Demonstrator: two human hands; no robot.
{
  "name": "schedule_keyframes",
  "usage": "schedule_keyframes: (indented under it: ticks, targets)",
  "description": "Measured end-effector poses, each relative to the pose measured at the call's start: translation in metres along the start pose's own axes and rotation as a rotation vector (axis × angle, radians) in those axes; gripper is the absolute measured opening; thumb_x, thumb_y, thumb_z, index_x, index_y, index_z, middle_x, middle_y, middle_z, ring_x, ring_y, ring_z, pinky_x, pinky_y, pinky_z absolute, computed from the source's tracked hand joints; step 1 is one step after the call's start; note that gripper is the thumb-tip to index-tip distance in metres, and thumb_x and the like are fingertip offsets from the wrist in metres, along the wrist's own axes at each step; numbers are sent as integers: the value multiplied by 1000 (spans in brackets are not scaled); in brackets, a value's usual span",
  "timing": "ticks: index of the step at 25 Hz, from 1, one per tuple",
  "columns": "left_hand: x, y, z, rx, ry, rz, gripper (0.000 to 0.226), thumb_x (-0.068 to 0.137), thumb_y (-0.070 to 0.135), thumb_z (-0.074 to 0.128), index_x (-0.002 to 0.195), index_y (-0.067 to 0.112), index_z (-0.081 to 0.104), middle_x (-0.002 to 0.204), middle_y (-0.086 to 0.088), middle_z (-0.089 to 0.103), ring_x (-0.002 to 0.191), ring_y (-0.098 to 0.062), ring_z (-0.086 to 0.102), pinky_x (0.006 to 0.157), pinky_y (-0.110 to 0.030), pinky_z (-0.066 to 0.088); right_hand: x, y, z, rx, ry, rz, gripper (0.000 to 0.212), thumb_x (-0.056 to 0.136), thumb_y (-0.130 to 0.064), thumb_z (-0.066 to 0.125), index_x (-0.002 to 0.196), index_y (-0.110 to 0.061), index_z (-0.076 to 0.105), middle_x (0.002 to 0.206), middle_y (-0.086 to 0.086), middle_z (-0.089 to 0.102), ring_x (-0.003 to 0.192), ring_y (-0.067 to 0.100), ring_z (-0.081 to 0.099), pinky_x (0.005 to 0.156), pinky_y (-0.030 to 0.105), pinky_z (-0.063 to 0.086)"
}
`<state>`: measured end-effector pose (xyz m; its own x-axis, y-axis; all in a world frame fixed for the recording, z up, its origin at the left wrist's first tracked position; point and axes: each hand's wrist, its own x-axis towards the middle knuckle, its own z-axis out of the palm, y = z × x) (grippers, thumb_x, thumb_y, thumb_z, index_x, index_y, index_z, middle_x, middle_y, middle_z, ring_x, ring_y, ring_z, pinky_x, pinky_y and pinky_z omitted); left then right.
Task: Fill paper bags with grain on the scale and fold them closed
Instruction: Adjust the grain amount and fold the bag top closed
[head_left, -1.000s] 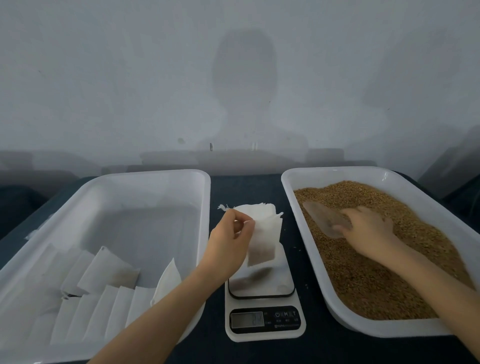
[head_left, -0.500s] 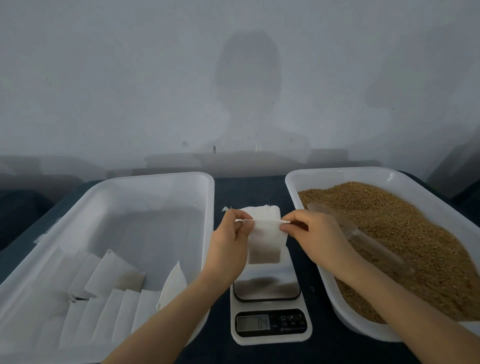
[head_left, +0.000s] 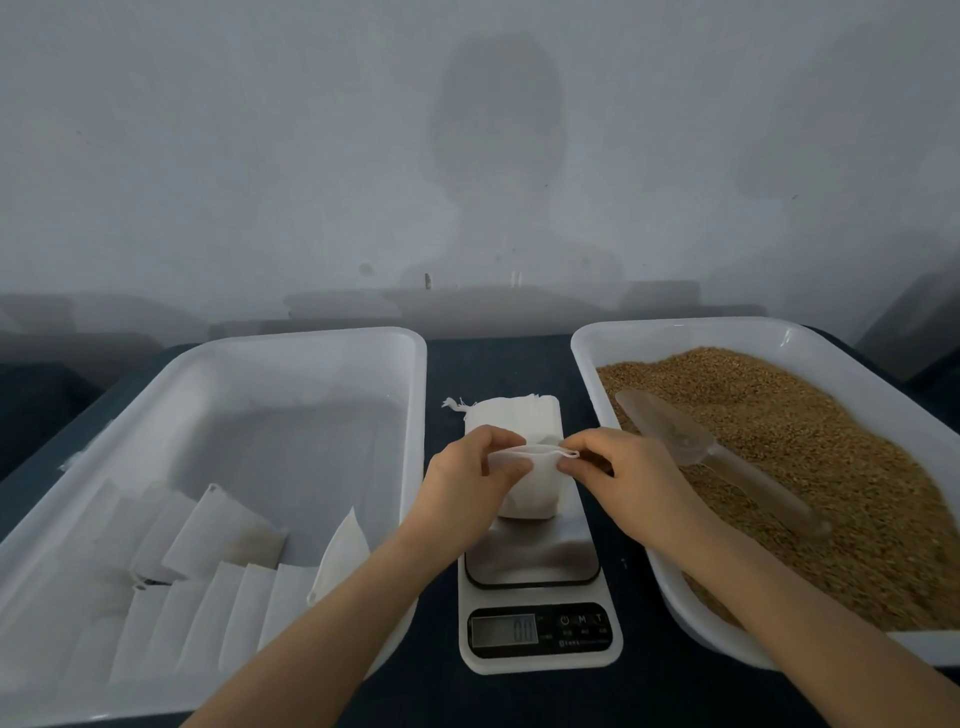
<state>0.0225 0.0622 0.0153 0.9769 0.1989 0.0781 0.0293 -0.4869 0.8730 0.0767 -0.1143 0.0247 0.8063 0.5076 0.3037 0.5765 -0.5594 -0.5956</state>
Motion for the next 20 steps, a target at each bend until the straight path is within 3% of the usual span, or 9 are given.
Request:
schedule_keyframes:
  ticks: [20]
  targets:
    - [0, 0, 2, -49, -23, -27, 34, 79, 34, 75, 106, 36, 53, 101, 17, 60, 89, -6, 60, 61, -11, 46, -1, 2, 3, 48, 15, 36, 20, 89, -21, 63, 109, -22, 66, 89, -12, 63, 83, -6, 56, 71, 2, 40]
